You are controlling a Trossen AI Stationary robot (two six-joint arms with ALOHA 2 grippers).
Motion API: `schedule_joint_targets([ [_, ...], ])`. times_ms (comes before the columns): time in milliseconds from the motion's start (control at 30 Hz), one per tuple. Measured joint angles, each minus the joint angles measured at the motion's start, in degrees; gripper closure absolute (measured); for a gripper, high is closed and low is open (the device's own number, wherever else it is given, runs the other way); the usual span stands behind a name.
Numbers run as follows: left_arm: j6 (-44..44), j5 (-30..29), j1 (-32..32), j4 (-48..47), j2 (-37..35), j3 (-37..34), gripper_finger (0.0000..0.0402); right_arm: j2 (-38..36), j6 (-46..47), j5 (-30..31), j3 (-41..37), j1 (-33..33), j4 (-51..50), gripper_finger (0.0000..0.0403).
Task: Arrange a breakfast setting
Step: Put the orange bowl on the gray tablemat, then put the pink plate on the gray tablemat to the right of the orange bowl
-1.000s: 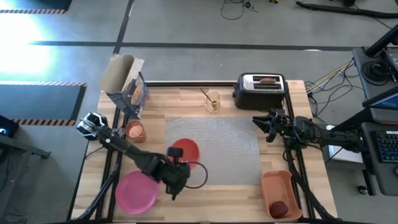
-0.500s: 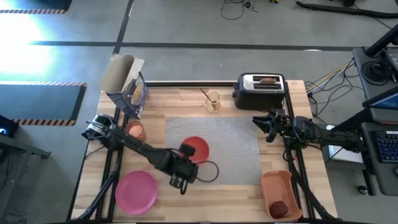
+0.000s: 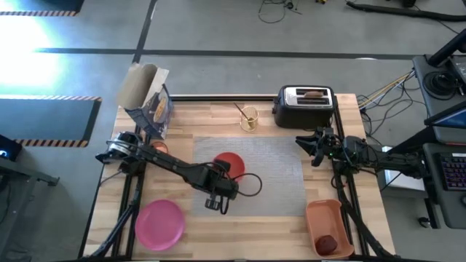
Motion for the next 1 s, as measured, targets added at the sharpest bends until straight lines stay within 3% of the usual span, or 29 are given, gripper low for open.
schedule_joint_targets([
  [200, -4.0, 0.0, 0.1, 0.8, -0.2, 0.0, 0.0373, 0.0, 0.0, 0.0, 0.0, 0.0, 0.0, 0.0312],
  [467, -5.7, 0.0, -0.5, 0.8, -0.5, 0.1, 0.0265, 0.0, 0.0, 0.0, 0.0, 0.0, 0.0, 0.0312],
  [633, -6.4, -1.6, -3.4, -6.9, -1.6, 4.8, 0.0214, 0.0, 0.0, 0.0, 0.0, 0.0, 0.0, 0.0312],
  [833, -14.2, -3.5, -9.7, -20.4, -1.7, 11.8, 0.0201, 0.0, 0.0, 0.0, 0.0, 0.0, 0.0, 0.0312],
  [1000, -24.8, -4.3, -16.6, -26.3, -2.0, 12.2, 0.0201, 0.0, 0.0, 0.0, 0.0, 0.0, 0.0, 0.0312],
])
